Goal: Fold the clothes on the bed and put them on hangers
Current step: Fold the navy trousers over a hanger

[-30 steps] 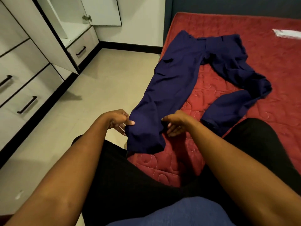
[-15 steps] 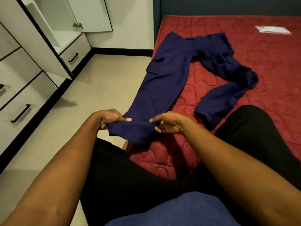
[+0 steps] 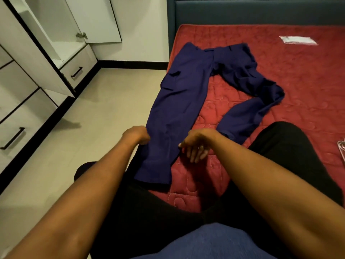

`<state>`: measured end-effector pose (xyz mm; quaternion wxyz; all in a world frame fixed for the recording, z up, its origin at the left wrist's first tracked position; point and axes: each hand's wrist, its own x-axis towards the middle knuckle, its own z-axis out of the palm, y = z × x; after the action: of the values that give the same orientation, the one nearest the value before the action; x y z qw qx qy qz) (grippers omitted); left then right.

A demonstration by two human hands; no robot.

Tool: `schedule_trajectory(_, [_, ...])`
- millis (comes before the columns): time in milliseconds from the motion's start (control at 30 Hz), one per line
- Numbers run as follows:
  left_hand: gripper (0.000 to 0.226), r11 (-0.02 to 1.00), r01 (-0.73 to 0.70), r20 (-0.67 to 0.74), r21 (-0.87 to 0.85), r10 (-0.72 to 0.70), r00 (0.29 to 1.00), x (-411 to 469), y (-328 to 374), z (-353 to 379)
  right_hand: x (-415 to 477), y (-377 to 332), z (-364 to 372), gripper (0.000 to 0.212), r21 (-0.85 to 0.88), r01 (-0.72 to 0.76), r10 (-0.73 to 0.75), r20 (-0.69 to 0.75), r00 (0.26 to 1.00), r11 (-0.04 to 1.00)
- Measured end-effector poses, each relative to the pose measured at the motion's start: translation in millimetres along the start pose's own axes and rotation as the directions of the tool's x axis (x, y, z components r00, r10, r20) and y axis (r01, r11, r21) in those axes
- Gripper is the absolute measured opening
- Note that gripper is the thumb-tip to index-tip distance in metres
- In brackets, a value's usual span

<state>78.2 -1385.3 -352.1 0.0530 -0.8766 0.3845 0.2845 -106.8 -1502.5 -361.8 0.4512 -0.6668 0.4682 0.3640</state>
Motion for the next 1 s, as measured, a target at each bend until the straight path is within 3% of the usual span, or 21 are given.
schedule_trajectory(100, [0.038, 0.993, -0.108, -0.358, 0.048, 0.118, 0.926, 19.3, 47.7, 7.7, -6.1, 9.9, -40.9, 0.047, 0.065, 0.066, -0.052, -0.198, 0.979, 0.996])
schedule_trajectory(167, [0.037, 0.964, -0.197, -0.487, 0.177, 0.259, 0.834, 29.9, 79.1, 13.4, -17.3, 23.2, -73.9, 0.036, 0.032, 0.119, -0.099, -0.361, 0.927, 0.992])
schedule_trajectory(233, [0.034, 0.897, -0.340, -0.488, 0.283, 0.440, 0.754, 39.1, 110.5, 16.2, -29.5, 43.6, -105.9, 0.025, -0.068, 0.124, -0.140, -0.562, 0.815, 0.990])
schedule_trajectory(300, [0.039, 0.810, -0.518, -0.393, 0.277, 0.587, 0.708, 50.4, 143.1, 19.3, -31.4, 67.2, -135.1, 0.039, -0.101, 0.061, -0.115, -0.710, 0.695, 0.993])
schedule_trajectory(400, [0.061, 0.742, -0.669, -0.253, -0.035, 0.641, 0.725, 59.4, 203.8, 28.5, -22.2, 108.0, -172.6, 0.051, 0.017, 0.000, 0.013, -0.769, 0.639, 1.000])
schedule_trajectory(500, [0.048, 0.717, -0.672, -0.211, -0.188, 0.638, 0.740, 73.9, 259.1, 39.2, -7.9, 144.2, -197.4, 0.043, 0.094, 0.011, 0.070, -0.804, 0.590, 0.995])
schedule_trajectory(633, [0.039, 0.713, -0.636, -0.214, -0.296, 0.599, 0.771, 115.5, 314.0, 30.1, 10.2, 179.7, -239.2, 0.026, 0.151, 0.058, 0.117, -0.914, 0.388, 0.987])
schedule_trajectory(733, [0.044, 0.729, -0.581, -0.221, -0.362, 0.539, 0.813, 158.6, 356.8, 11.5, 30.5, 196.6, -281.6, 0.031, 0.217, 0.046, 0.206, -0.963, 0.172, 0.975])
schedule_trajectory(767, [0.041, 0.734, -0.543, -0.224, -0.408, 0.496, 0.839, 174.1, 369.5, 7.0, 38.5, 203.1, -295.6, 0.034, 0.274, 0.079, 0.261, -0.955, 0.143, 0.958])
schedule_trajectory(800, [0.036, 0.717, -0.492, -0.220, -0.493, 0.445, 0.868, 189.1, 379.9, 4.5, 46.7, 209.4, -307.4, 0.043, 0.360, 0.130, 0.337, -0.926, 0.169, 0.924])
schedule_trajectory(867, [0.030, 0.564, -0.339, -0.160, -0.753, 0.343, 0.926, 215.4, 401.1, -1.1, 67.3, 226.2, -334.1, 0.065, 0.538, 0.186, 0.460, -0.821, 0.339, 0.822])
schedule_trajectory(933, [0.026, 0.337, -0.171, -0.069, -0.926, 0.294, 0.953, 234.4, 418.5, -11.2, 87.6, 244.0, -360.4, 0.063, 0.597, 0.257, 0.407, -0.745, 0.528, 0.760])
schedule_trajectory(1000, [0.015, 0.136, -0.052, -0.022, -0.989, 0.213, 0.977, 253.9, 431.6, -23.5, 91.8, 254.9, -381.0, 0.058, 0.684, 0.445, 0.250, -0.667, 0.702, 0.578])
